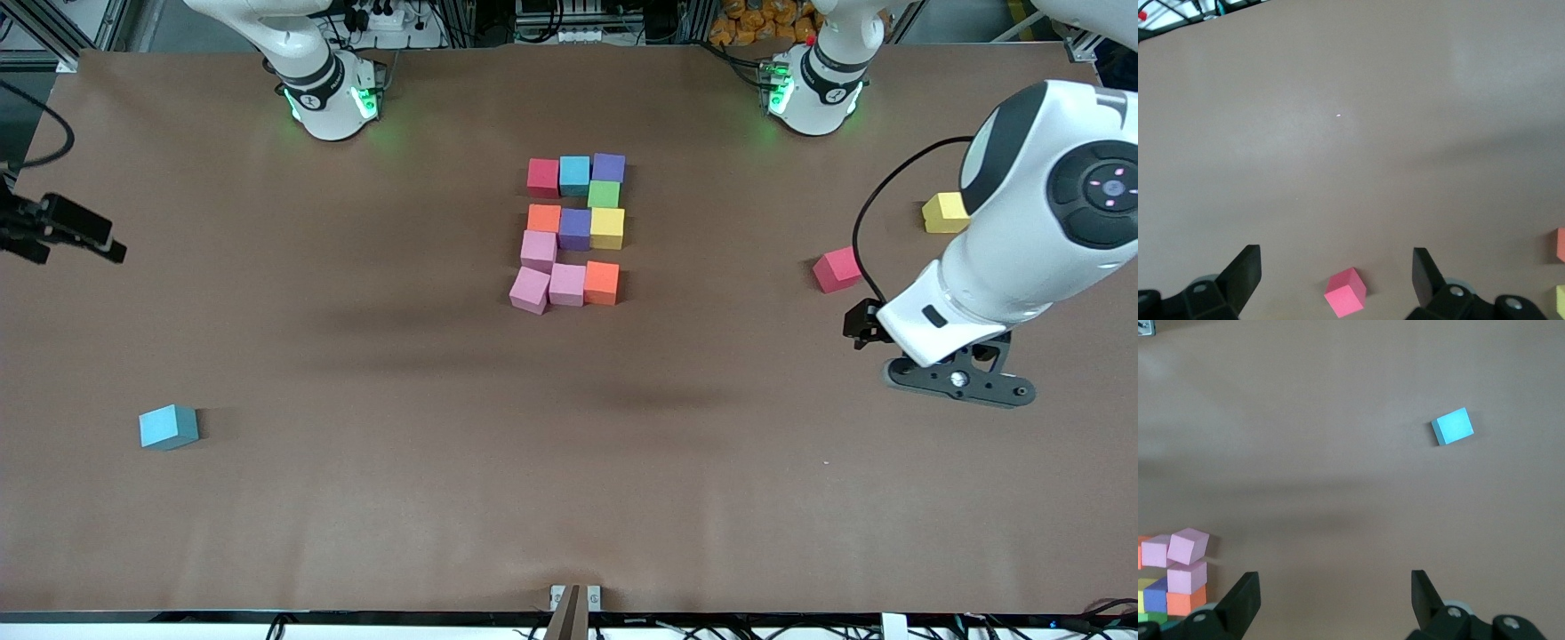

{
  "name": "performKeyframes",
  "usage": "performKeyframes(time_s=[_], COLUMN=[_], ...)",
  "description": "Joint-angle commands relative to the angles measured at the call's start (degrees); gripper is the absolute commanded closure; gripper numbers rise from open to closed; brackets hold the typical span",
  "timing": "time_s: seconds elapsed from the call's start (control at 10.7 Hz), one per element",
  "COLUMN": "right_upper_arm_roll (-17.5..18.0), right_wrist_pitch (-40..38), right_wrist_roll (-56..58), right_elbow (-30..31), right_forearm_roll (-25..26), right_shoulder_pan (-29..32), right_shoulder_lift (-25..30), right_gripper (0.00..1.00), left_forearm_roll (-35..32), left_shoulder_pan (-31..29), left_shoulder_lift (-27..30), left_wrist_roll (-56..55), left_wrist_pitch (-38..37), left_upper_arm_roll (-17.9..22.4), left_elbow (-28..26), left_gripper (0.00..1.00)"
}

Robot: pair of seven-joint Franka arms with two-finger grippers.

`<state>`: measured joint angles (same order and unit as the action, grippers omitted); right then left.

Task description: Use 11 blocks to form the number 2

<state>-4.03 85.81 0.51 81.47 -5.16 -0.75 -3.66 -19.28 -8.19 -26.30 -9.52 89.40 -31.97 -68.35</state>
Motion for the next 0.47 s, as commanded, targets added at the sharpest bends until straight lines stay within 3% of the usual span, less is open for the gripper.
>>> performKeyframes(time_s=[0.0, 0.37], right_upper_arm_roll=[0.9, 3.2], right_wrist_pitch=[0.9, 1.6], right_wrist_roll=[-1.2, -6.1], right_elbow=[5.1, 5.2], right_forearm_roll=[1.5, 4.5], right_shoulder_pan=[0.3, 0.8], right_shoulder_lift=[4.3, 3.0], right_gripper=[0.00, 0.00], left_forearm_roll=[9.0, 19.5], left_shoulder_pan=[8.6, 17.4], left_shoulder_lift=[4.1, 7.5], left_wrist_roll=[2.1, 4.8], left_wrist_pitch=[0.2, 0.0], left_upper_arm_roll=[14.7, 30.4], left_elbow=[-0.5, -1.8], left_gripper=[0.00, 0.00])
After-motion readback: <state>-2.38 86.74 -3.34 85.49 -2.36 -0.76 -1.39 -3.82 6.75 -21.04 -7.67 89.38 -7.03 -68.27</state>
